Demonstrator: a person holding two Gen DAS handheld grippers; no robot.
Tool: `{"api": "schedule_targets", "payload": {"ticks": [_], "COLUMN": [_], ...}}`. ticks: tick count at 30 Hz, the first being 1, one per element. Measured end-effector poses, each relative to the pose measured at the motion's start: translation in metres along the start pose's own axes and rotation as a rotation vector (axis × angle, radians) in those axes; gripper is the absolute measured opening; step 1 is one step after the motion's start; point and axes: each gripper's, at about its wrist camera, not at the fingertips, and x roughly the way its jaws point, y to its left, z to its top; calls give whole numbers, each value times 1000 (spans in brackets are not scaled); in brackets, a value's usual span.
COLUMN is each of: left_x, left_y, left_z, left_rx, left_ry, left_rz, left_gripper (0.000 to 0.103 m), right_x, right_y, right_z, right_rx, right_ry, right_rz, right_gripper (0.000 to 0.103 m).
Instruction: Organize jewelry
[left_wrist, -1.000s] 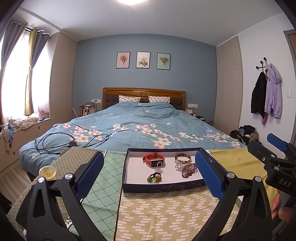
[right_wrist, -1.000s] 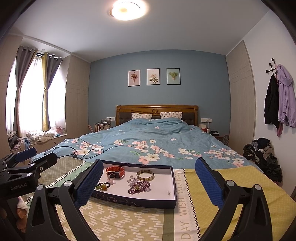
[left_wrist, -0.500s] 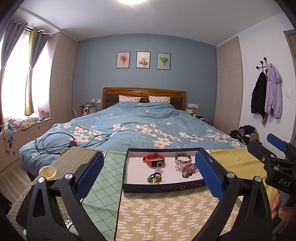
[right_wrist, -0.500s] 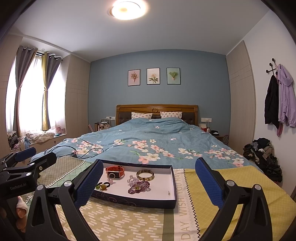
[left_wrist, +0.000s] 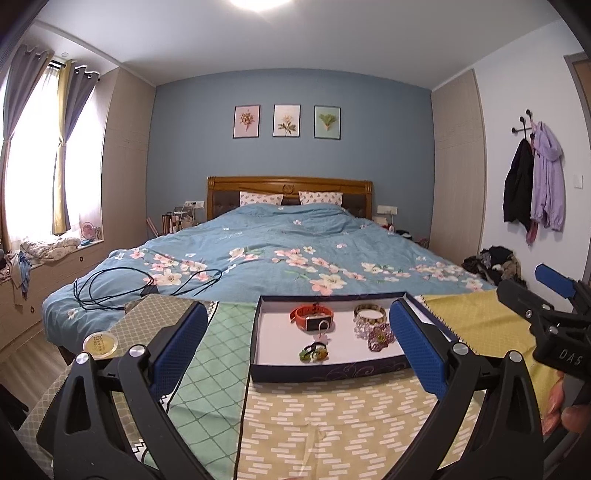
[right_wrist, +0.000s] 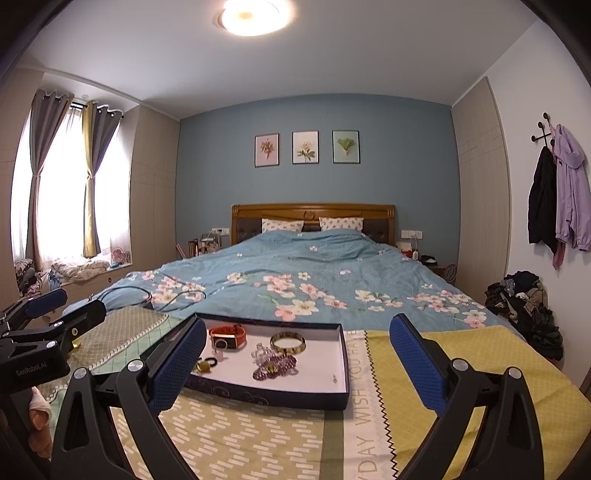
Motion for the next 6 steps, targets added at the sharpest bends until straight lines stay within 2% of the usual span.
{"api": "schedule_targets", "payload": {"ticks": [2,5,6], "left_x": [8,19,25], "left_y": [4,14,19], "left_z": [-1,-6,-8], "left_rx": [-7,-19,-14], "left_ry": [43,100,129], "left_rz": [6,13,22], "left_gripper": [97,97,97], "right_x": [7,26,38], "right_y": [-8,-34,-49], "right_z": [-2,-9,-14], "right_rx": [-2,0,-3], "right_ry": [43,169,241], "right_rz": [1,-25,-53], "right_gripper": [96,96,96]}}
